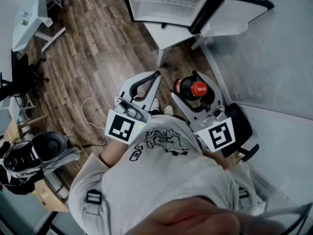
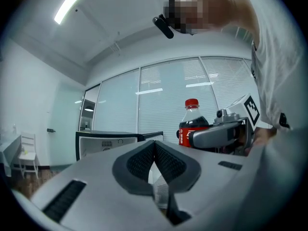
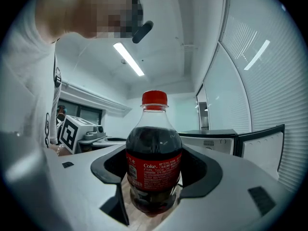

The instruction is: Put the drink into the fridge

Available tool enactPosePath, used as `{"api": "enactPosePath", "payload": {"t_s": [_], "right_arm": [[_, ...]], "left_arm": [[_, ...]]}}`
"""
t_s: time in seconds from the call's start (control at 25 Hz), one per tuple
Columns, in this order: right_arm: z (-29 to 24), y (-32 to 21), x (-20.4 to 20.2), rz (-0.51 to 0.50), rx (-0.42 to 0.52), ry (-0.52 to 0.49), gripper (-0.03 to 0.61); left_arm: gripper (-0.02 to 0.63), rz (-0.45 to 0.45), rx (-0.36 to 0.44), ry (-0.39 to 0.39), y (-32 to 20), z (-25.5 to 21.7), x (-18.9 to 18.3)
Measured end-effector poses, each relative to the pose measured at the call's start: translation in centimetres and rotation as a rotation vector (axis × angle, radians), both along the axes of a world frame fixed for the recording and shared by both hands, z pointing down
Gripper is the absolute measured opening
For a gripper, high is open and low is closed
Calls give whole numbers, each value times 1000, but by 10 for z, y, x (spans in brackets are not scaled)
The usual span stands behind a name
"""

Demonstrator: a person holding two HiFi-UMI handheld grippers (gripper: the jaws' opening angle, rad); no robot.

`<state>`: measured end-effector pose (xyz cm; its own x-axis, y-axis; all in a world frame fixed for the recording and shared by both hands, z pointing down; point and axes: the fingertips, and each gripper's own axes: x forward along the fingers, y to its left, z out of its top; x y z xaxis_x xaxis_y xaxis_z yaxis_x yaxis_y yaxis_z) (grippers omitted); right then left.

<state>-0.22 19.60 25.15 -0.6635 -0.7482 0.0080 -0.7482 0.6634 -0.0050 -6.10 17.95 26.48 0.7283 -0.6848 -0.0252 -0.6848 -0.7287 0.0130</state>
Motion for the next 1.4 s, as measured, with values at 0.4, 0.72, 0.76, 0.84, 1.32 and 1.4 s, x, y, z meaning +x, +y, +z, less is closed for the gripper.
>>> {"api": "enactPosePath", "payload": {"t_s": [0.4,0.72,0.76,0.84,1.32,1.4], "right_arm": [[0,-25,-20,18,-3,5,322],[7,-47,-21,18,-24,6,322],[8,-49,-19,17,-26,5,322],[9,-56,-17,16,-30,4,322],[16,-109,7,-6,-28,-8,322],[21,-120,15,-11,-26,-9,322]], "left_arm": [[5,33,-12,0,-24,5,-20],[5,17,-41,12,-47,13,-21],[5,14,-38,10,-49,13,-20],[5,6,-30,8,-56,11,-19],[5,-29,-20,-8,-107,15,3],[5,-36,-18,-15,-118,20,11]]}}
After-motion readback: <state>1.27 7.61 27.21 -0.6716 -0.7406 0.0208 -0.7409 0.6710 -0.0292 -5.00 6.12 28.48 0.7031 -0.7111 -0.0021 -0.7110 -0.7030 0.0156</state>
